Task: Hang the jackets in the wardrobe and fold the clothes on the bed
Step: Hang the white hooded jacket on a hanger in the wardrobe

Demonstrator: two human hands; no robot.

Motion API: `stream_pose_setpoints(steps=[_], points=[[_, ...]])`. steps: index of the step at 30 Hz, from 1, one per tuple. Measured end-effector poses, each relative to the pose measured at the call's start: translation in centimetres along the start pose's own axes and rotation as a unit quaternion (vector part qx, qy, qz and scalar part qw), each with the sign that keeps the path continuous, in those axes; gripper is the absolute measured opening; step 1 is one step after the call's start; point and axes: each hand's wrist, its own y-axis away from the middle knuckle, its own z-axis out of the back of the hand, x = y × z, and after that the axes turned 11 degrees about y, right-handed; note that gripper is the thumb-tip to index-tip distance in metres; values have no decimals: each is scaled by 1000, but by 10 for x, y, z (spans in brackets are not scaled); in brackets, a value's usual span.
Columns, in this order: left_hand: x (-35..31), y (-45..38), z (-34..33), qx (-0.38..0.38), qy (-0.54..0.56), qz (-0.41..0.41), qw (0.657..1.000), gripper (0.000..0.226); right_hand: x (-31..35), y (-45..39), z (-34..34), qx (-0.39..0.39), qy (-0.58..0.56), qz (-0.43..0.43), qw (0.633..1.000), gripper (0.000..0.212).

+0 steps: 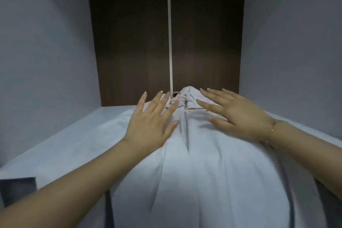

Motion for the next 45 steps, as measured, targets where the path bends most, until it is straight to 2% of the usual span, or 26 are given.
stream_pose_setpoints(steps=[3, 7, 10, 12, 14, 16, 18, 21, 22, 25, 26, 27, 30, 32, 34, 35, 38, 39, 42, 43, 45], points=[[-17, 48, 28, -24, 127, 50, 990, 62, 50, 50, 22, -8, -24, -10, 1000, 63], [-46, 117, 35, -24, 158, 27, 987, 63, 110, 108, 19, -18, -73, -54, 996, 58], [-69, 168, 23, 11, 220, 51, 974, 59, 145, 144, 10, -9, -145, -89, 985, 56], [-83, 199, 10, 21, 277, 81, 957, 57, 167, 166, 2, 8, -237, -111, 965, 56], [-94, 232, -5, 18, 377, 123, 918, 53, 192, 188, -9, 13, -344, -145, 928, 56], [-105, 262, -18, 33, 502, 195, 842, 48, 216, 207, -18, 9, -443, -203, 873, 53], [-115, 284, -28, 64, 597, 281, 748, 44, 237, 222, -28, 11, -505, -254, 824, 50], [-129, 293, -37, 85, 676, 401, 613, 33, 259, 240, -42, 25, -537, -284, 794, 48], [-133, 291, -38, 91, 697, 440, 559, 28, 263, 244, -45, 24, -545, -291, 786, 46], [-150, 277, -37, 98, 785, 510, 337, 23, 275, 259, -55, -17, -568, -352, 744, 34], [-155, 271, -37, 94, 805, 510, 287, 26, 281, 264, -59, -37, -571, -387, 723, 28], [-160, 264, -38, 88, 817, 506, 261, 29, 285, 269, -63, -46, -575, -424, 698, 23], [-170, 247, -39, 53, 826, 518, 217, 41, 296, 273, -76, 21, -633, -480, 608, 15], [-170, 241, -39, 33, 828, 530, 182, 41, 298, 268, -85, 87, -687, -472, 545, 19], [-165, 246, -40, 4, 837, 522, 164, 39, 299, 257, -90, 119, -735, -459, 485, 28], [-161, 251, -40, -20, 839, 516, 168, 37, 299, 251, -92, 123, -754, -445, 466, 28], [-148, 264, -37, -97, 827, 513, 210, 43, 304, 235, -94, 101, -803, -391, 438, 26], [-144, 266, -36, -116, 824, 508, 221, 47, 307, 230, -93, 88, -825, -380, 409, 30], [-139, 267, -28, -146, 835, 472, 241, 56, 309, 215, -92, 50, -888, -365, 276, 54], [-138, 268, -26, -142, 843, 455, 252, 57, 308, 211, -91, 43, -900, -355, 248, 57], [-138, 267, -23, -109, 865, 414, 263, 56, 306, 207, -89, 39, -913, -328, 239, 59]])
